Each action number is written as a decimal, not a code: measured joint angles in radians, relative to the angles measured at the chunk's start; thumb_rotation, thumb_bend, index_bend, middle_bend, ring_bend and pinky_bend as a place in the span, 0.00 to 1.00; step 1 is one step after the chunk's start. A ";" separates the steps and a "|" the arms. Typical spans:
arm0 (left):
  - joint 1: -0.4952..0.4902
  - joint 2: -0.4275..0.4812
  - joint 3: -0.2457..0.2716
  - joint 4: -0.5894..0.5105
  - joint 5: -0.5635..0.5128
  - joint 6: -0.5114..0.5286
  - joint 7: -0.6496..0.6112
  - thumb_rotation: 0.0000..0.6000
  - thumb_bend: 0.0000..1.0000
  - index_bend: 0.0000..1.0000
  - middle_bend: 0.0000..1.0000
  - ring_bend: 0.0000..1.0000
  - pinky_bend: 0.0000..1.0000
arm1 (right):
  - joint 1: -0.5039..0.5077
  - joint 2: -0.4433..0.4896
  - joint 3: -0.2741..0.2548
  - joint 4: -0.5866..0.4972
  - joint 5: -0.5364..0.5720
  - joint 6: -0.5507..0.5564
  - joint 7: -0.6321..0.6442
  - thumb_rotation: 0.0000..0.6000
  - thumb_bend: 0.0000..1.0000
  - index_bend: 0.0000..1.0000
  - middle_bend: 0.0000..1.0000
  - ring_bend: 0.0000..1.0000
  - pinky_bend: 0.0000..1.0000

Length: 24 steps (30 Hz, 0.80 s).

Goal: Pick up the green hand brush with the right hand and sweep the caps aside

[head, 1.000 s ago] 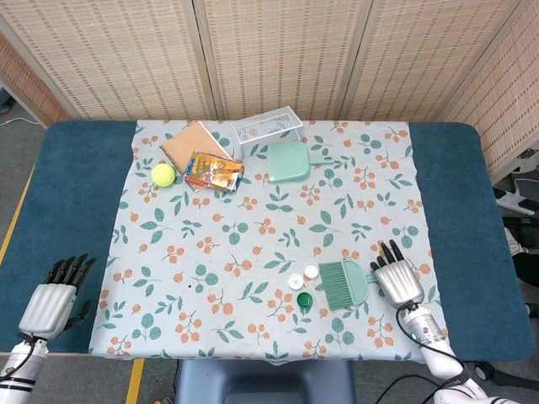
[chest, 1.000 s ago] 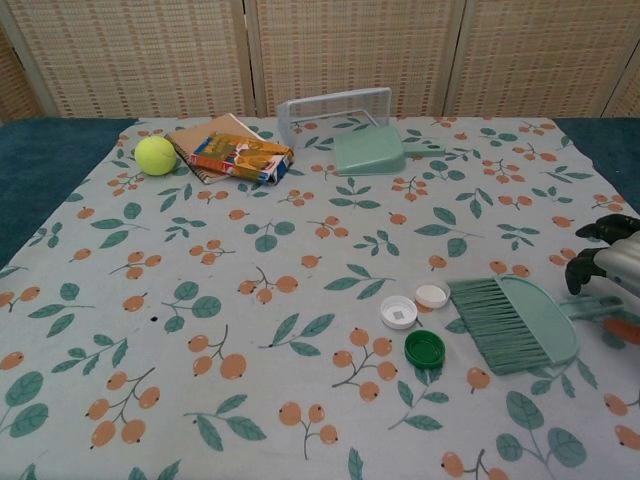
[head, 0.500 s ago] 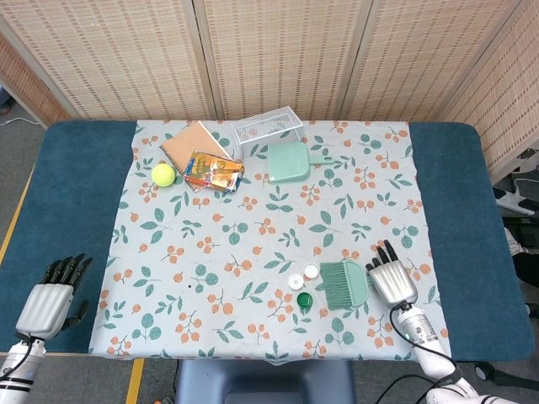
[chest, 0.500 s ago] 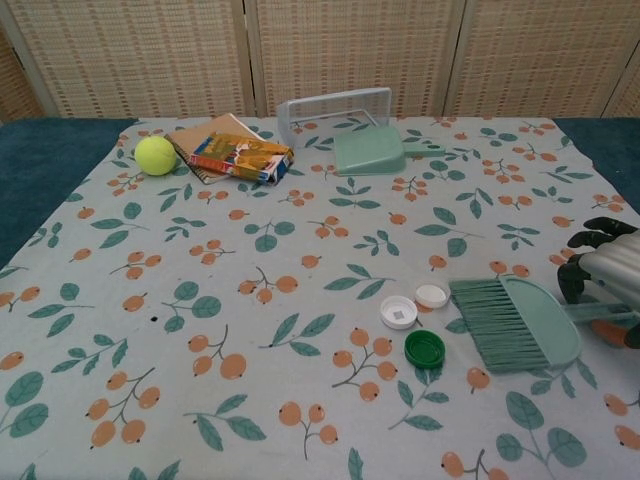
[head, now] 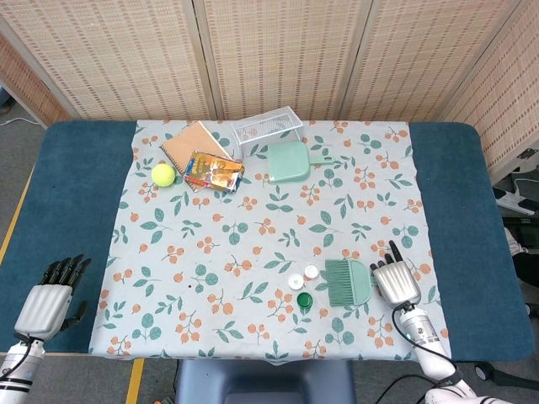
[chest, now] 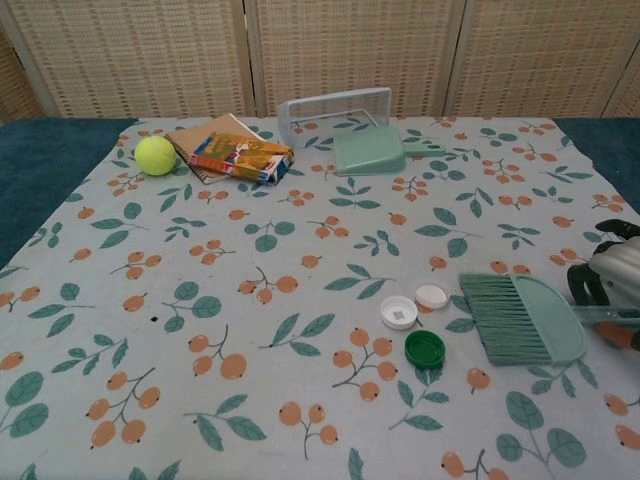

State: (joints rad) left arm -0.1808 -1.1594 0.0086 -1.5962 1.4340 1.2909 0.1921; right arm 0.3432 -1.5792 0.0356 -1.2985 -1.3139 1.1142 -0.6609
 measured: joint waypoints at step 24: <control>-0.003 -0.006 0.006 -0.007 -0.005 -0.010 0.013 1.00 0.43 0.00 0.00 0.00 0.08 | 0.076 0.396 -0.032 -0.438 -0.135 -0.021 -0.032 1.00 0.54 0.89 0.77 0.40 0.00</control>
State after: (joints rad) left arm -0.1841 -1.1654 0.0151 -1.6031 1.4286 1.2814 0.2052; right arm 0.4195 -1.1830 0.0033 -1.7365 -1.4487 1.0932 -0.6927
